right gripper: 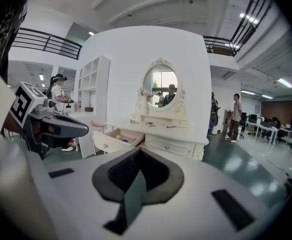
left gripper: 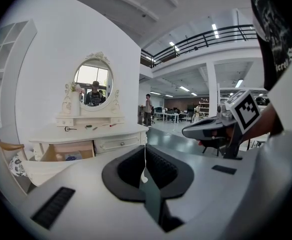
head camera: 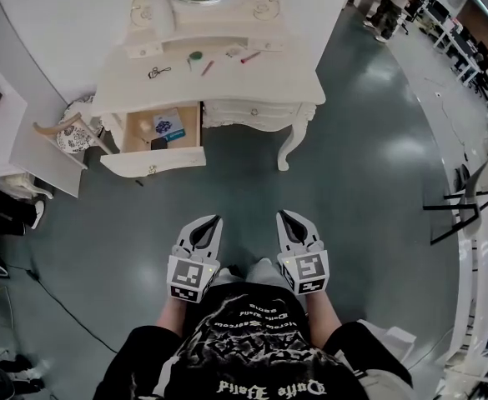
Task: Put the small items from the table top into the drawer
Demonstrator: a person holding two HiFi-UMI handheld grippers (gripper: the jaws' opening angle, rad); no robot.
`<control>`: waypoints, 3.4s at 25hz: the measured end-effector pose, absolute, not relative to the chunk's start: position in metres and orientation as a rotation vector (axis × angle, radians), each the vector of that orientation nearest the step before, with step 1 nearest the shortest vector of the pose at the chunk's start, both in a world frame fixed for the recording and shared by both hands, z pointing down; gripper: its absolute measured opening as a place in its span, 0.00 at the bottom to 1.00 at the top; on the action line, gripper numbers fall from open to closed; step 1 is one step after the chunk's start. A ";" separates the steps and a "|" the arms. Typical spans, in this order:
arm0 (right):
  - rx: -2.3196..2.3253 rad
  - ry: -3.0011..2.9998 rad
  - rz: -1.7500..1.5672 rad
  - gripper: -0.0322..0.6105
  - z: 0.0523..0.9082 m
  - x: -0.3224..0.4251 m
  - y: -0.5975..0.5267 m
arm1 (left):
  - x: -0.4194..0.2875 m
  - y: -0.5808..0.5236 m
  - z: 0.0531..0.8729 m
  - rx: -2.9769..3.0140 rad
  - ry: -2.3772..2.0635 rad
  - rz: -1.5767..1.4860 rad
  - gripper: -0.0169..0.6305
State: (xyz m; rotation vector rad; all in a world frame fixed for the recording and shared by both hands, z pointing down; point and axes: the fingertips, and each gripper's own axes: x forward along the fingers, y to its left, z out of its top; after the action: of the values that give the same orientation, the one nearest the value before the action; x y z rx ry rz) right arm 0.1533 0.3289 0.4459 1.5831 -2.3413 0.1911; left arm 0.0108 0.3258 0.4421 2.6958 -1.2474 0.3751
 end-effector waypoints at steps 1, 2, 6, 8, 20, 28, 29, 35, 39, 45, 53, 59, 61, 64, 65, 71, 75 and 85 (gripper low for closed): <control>1.585 -2.343 0.191 0.07 0.446 0.152 0.327 | 0.010 0.325 0.443 2.694 -1.248 0.378 0.05; 1.585 -2.346 0.191 0.07 0.446 0.152 0.326 | 0.009 0.323 0.443 2.692 -1.252 0.377 0.05; 1.575 -2.351 0.200 0.07 0.454 0.149 0.318 | 0.008 0.317 0.446 2.688 -1.258 0.380 0.05; 1.566 -2.354 0.205 0.07 0.458 0.147 0.312 | 0.006 0.312 0.449 2.680 -1.266 0.381 0.05; 1.486 -2.420 0.217 0.07 0.467 0.147 0.224 | 0.005 0.239 0.458 2.591 -1.364 0.371 0.05; 1.391 -2.457 0.208 0.07 0.462 0.161 0.132 | 0.028 0.159 0.453 2.536 -1.420 0.358 0.05; 1.384 -2.461 0.209 0.07 0.462 0.164 0.121 | 0.033 0.150 0.455 2.536 -1.418 0.364 0.05; 1.356 -2.473 0.222 0.07 0.464 0.189 0.064 | 0.060 0.092 0.452 2.531 -1.425 0.367 0.05; 1.356 -2.467 0.228 0.07 0.467 0.208 0.035 | 0.073 0.063 0.450 2.511 -1.431 0.345 0.05; 1.367 -2.462 0.239 0.07 0.471 0.227 0.007 | 0.082 0.039 0.455 2.470 -1.441 0.332 0.05; 1.384 -2.468 0.247 0.07 0.468 0.241 -0.006 | 0.094 0.012 0.448 2.486 -1.440 0.332 0.05; 1.376 -2.471 0.262 0.07 0.469 0.242 -0.007 | 0.101 0.011 0.447 2.502 -1.435 0.373 0.05; 1.381 -2.472 0.268 0.07 0.470 0.242 -0.009 | 0.101 0.011 0.448 2.505 -1.431 0.386 0.05; 1.391 -2.476 0.272 0.07 0.472 0.239 -0.015 | 0.095 0.005 0.450 2.502 -1.447 0.392 0.05; 1.392 -2.477 0.272 0.07 0.472 0.238 -0.018 | 0.092 0.002 0.449 2.500 -1.457 0.389 0.05; 1.379 -2.469 0.255 0.07 0.472 0.225 -0.039 | 0.069 -0.021 0.450 2.469 -1.510 0.361 0.05; 1.376 -2.453 0.265 0.07 0.473 0.215 -0.057 | 0.054 -0.039 0.453 2.447 -1.516 0.358 0.05; 1.402 -2.417 0.279 0.07 0.470 0.185 -0.112 | 0.003 -0.099 0.455 2.421 -1.545 0.331 0.05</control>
State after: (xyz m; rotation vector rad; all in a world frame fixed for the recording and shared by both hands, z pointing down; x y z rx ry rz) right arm 0.1846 -0.1116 0.4705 1.4021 -2.4170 0.2786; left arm 0.0033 -0.0985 0.4550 2.4210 -1.5449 0.3306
